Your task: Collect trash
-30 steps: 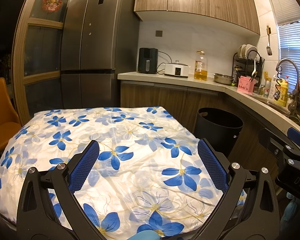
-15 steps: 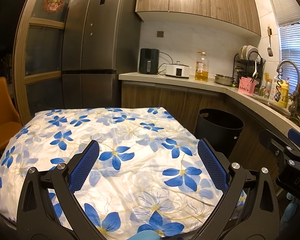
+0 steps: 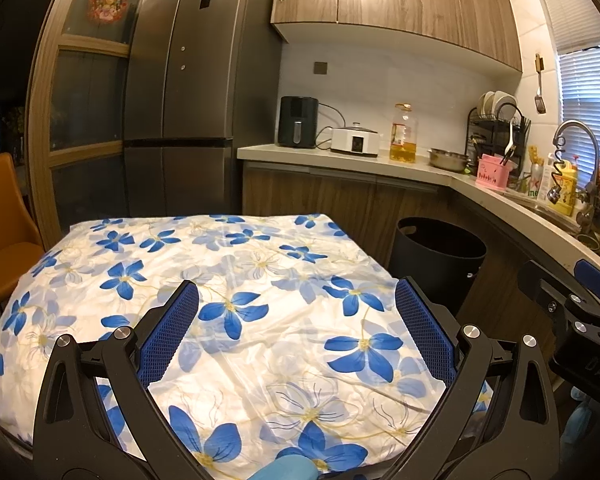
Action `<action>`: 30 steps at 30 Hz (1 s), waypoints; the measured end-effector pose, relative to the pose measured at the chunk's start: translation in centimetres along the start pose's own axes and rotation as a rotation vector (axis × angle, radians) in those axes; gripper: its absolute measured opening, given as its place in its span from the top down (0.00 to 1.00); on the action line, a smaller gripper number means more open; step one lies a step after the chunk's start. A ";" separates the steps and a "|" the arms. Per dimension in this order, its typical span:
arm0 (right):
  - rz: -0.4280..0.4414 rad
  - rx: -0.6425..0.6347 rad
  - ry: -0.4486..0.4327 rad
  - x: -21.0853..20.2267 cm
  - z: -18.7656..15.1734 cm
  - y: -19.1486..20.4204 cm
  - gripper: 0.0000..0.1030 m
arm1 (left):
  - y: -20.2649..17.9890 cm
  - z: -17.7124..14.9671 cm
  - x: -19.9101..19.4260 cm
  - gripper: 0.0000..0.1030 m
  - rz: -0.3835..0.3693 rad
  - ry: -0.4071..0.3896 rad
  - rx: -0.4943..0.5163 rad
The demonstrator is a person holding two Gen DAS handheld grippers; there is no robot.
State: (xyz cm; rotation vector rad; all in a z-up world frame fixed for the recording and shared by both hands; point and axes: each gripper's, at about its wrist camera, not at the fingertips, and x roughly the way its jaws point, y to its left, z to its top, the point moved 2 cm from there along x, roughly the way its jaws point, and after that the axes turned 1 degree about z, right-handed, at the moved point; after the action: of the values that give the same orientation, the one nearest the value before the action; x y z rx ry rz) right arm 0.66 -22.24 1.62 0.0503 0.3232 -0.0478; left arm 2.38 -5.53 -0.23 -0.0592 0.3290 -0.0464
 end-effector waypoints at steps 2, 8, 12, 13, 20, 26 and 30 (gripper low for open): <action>0.001 0.000 0.001 0.0 0.0 -0.1 0.06 | 0.0 0.0 0.0 0.06 -0.002 -0.004 -0.009; -0.002 0.006 0.001 -0.1 0.0 -0.1 0.06 | 0.0 -0.1 -0.1 0.11 -0.005 -0.016 -0.002; -0.002 0.008 0.000 -0.2 0.0 0.0 0.06 | -0.4 -0.2 -0.1 0.15 -0.004 -0.010 0.023; -0.004 0.007 -0.001 -0.2 0.0 -0.1 0.06 | -0.6 -0.2 0.0 0.15 -0.012 -0.004 0.028; -0.009 0.018 -0.002 -0.2 -0.3 -0.1 0.06 | -0.7 -0.3 0.0 0.15 -0.001 -0.005 0.024; -0.009 0.022 -0.002 -0.2 -0.3 0.0 0.06 | -0.6 -0.5 -0.1 0.06 0.011 -0.002 0.019; -0.010 0.028 -0.001 -0.1 -0.3 -0.2 0.06 | -0.5 -0.4 -0.2 0.06 0.019 -0.007 0.014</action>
State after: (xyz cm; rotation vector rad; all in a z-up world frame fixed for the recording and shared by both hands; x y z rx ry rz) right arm 0.41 -22.45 1.36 0.0761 0.3219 -0.0618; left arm 2.03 -6.01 -0.55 -0.0423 0.3225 -0.0298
